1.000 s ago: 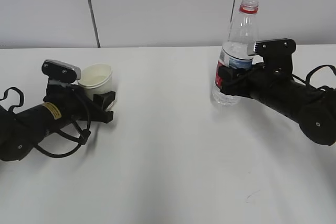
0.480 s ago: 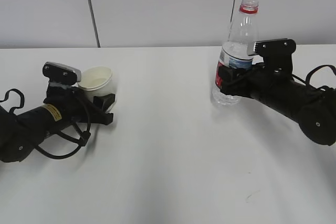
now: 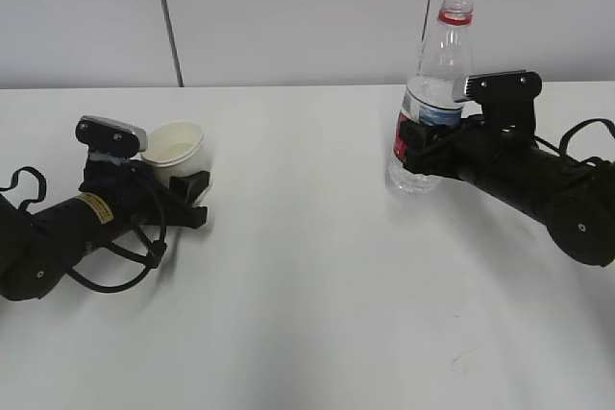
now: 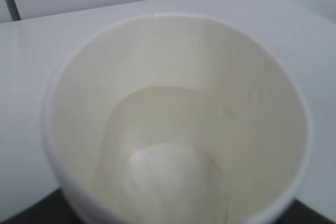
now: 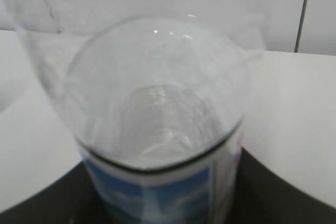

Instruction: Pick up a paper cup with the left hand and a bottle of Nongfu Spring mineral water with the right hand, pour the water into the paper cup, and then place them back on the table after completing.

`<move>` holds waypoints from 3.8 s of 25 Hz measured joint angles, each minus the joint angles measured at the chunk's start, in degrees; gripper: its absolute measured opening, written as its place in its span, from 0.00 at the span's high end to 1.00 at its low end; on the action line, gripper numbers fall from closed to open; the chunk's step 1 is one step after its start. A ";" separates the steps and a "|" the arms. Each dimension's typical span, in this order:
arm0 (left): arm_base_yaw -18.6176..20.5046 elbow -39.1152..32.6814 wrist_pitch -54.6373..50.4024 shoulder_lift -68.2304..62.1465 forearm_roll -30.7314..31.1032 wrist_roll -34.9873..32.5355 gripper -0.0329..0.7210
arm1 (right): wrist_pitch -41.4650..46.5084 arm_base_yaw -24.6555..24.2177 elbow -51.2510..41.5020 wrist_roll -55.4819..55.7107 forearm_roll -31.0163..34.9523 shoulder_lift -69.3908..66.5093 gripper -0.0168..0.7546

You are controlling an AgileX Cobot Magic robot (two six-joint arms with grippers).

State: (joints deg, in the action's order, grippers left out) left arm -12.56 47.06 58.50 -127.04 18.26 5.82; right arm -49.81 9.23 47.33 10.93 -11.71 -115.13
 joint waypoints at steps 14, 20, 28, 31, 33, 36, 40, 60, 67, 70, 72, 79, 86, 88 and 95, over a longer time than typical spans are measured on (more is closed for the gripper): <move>0.00 0.07 0.08 -0.10 -0.06 -0.01 0.41 | 0.00 0.00 0.00 0.00 0.00 0.00 0.50; 0.00 0.07 1.00 -0.10 -0.17 -0.01 0.33 | 0.00 0.00 0.00 0.00 0.00 0.00 0.50; 0.00 0.07 1.42 -0.10 -2.50 0.88 0.20 | 0.00 0.00 0.00 0.00 0.00 0.00 0.50; 0.00 -0.20 1.42 -0.10 -2.83 1.61 0.19 | 0.00 0.00 0.00 0.00 0.00 0.00 0.50; 0.00 -1.04 1.42 0.39 -2.83 1.73 0.18 | 0.00 0.00 0.00 0.00 0.00 0.00 0.50; 0.00 -2.57 2.48 1.62 -2.83 1.73 0.18 | 0.00 0.00 0.00 0.00 0.00 0.00 0.50; 0.00 -4.47 4.72 3.25 -2.83 1.84 0.18 | 0.00 0.00 0.00 0.00 0.00 0.00 0.50; 0.00 -18.31 6.34 12.89 -2.83 1.90 0.18 | 0.95 0.00 0.26 -0.24 0.37 -1.39 0.50; 0.00 -19.76 6.63 12.93 -2.90 1.90 0.18 | 0.51 0.00 2.00 -2.24 0.48 -4.31 0.50; 0.00 -19.83 6.63 12.93 -2.84 1.90 0.18 | -0.01 0.00 2.23 -2.48 0.48 -4.58 0.50; 0.00 -19.83 6.63 12.93 -2.84 1.90 0.18 | -0.01 0.00 2.23 -2.70 0.60 -4.67 0.50; 0.00 -19.83 6.63 12.93 -2.84 1.90 0.18 | -0.11 0.00 2.23 -3.44 1.47 -4.67 0.50; 0.00 -19.83 6.63 12.93 -2.84 1.90 0.18 | -0.86 0.00 2.23 -3.46 1.56 -5.18 0.50; 0.00 -19.83 6.63 12.93 -2.84 1.90 0.18 | -1.00 0.00 2.26 -3.46 1.59 -5.25 0.50; 0.00 -19.83 6.63 12.93 -2.78 1.90 0.18 | -1.10 0.00 2.26 -3.56 1.37 -5.25 0.41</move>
State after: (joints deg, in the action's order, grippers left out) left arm -12.56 27.23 65.13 -114.11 15.48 7.72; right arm -50.91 9.23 49.59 7.37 -10.34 -120.38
